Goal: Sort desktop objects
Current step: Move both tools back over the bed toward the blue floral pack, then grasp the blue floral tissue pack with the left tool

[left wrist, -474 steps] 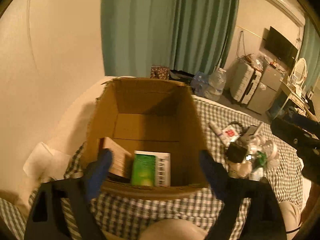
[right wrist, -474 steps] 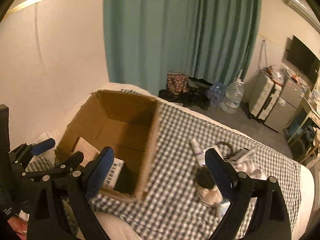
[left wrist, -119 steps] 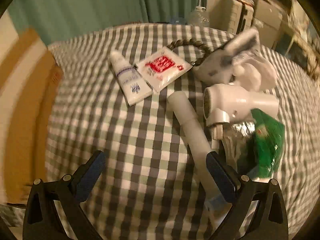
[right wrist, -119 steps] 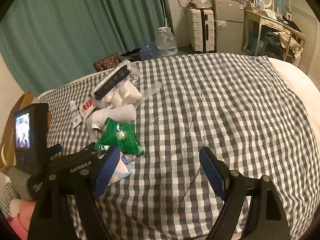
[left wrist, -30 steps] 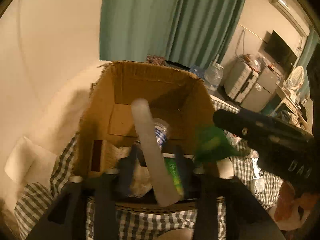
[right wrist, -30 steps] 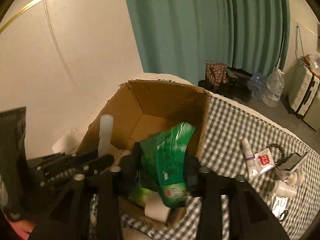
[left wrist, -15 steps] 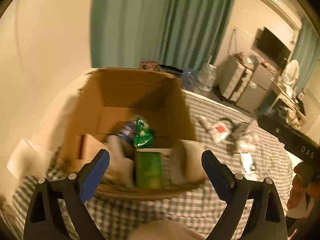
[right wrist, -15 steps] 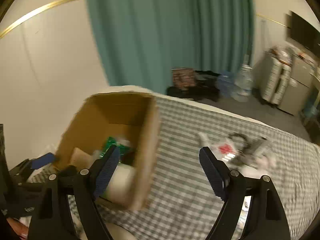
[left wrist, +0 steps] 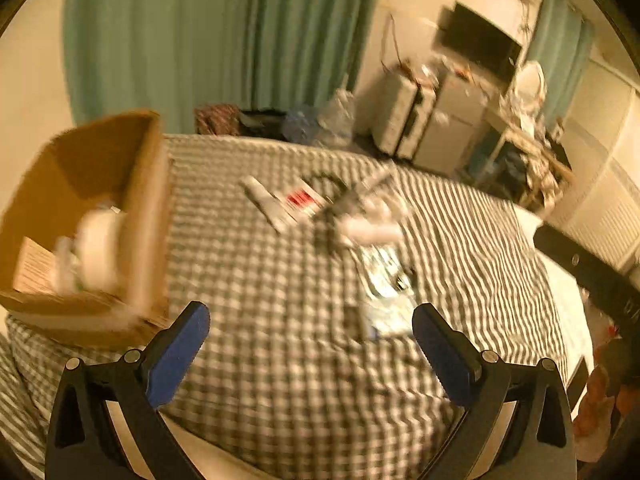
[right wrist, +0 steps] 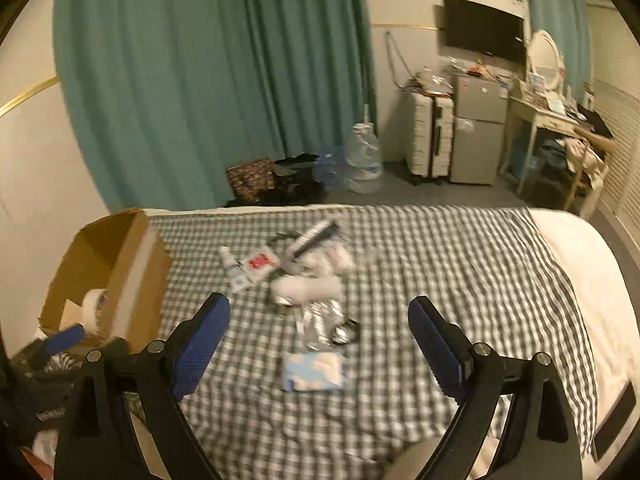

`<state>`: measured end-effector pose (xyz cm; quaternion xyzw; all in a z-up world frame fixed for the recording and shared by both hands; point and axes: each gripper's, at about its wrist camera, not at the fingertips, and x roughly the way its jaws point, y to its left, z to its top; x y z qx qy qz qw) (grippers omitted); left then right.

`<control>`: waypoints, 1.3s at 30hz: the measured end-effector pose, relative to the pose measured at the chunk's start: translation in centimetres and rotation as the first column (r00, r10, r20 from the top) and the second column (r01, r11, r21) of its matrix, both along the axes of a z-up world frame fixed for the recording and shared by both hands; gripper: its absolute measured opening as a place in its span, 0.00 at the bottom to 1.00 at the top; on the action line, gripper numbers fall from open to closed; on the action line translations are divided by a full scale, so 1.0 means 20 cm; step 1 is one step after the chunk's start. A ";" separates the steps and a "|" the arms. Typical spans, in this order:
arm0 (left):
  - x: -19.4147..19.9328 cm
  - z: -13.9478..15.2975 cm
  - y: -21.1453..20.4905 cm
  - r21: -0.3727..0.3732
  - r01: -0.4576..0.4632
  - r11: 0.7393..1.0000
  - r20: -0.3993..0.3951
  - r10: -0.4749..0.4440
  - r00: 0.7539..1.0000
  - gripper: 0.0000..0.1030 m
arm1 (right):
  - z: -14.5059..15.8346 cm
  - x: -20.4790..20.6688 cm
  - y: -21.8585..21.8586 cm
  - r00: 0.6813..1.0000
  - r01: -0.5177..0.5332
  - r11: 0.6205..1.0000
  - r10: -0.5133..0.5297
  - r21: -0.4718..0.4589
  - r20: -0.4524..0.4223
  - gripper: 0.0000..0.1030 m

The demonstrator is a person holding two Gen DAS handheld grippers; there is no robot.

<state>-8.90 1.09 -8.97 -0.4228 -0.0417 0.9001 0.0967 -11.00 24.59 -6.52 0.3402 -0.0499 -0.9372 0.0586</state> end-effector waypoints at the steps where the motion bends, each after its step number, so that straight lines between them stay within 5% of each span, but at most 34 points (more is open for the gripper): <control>1: 0.00 -0.03 0.05 -0.003 0.009 1.000 0.007 -0.009 1.000 1.00 | -0.02 0.00 0.04 1.000 0.009 1.000 -0.009 -0.005 0.006 0.89; 12: -0.17 -0.44 0.50 -0.035 0.103 0.994 0.140 -0.098 0.985 1.00 | -0.28 -0.13 0.34 0.990 0.136 0.988 -0.133 -0.071 0.045 0.88; 20: -0.31 -0.72 0.65 -0.026 0.113 0.993 0.225 -0.104 0.969 1.00 | -0.48 -0.32 0.43 0.984 0.134 0.978 -0.113 -0.161 0.136 0.88; 23: -0.37 -0.81 0.66 -0.088 0.099 0.991 0.257 -0.073 0.964 1.00 | -0.53 -0.35 0.44 0.981 0.132 0.975 -0.103 -0.180 0.165 0.88; 25: -0.37 -0.81 0.65 -0.121 0.099 0.988 0.226 -0.070 0.972 0.89 | -0.56 -0.38 0.44 0.977 0.127 0.973 -0.090 -0.192 0.193 0.88; 26: -0.36 -0.79 0.64 -0.140 0.104 0.985 0.188 -0.076 0.979 0.74 | -0.57 -0.40 0.44 0.974 0.125 0.973 -0.083 -0.196 0.209 0.88; 28: -0.36 -0.76 0.62 -0.170 0.127 0.977 0.181 -0.096 0.979 0.74 | -0.61 -0.43 0.42 0.969 0.125 0.973 -0.078 -0.192 0.235 0.88; 34: -0.36 -0.68 0.39 -0.072 0.038 0.997 0.176 -0.025 0.984 0.74 | -0.67 -0.50 0.30 0.964 0.049 0.988 -0.008 -0.148 0.267 0.88; 39: -0.39 -0.63 0.26 -0.144 -0.035 0.989 0.101 0.050 0.994 0.74 | -0.73 -0.56 0.14 0.961 -0.016 0.999 0.027 -0.042 0.275 0.87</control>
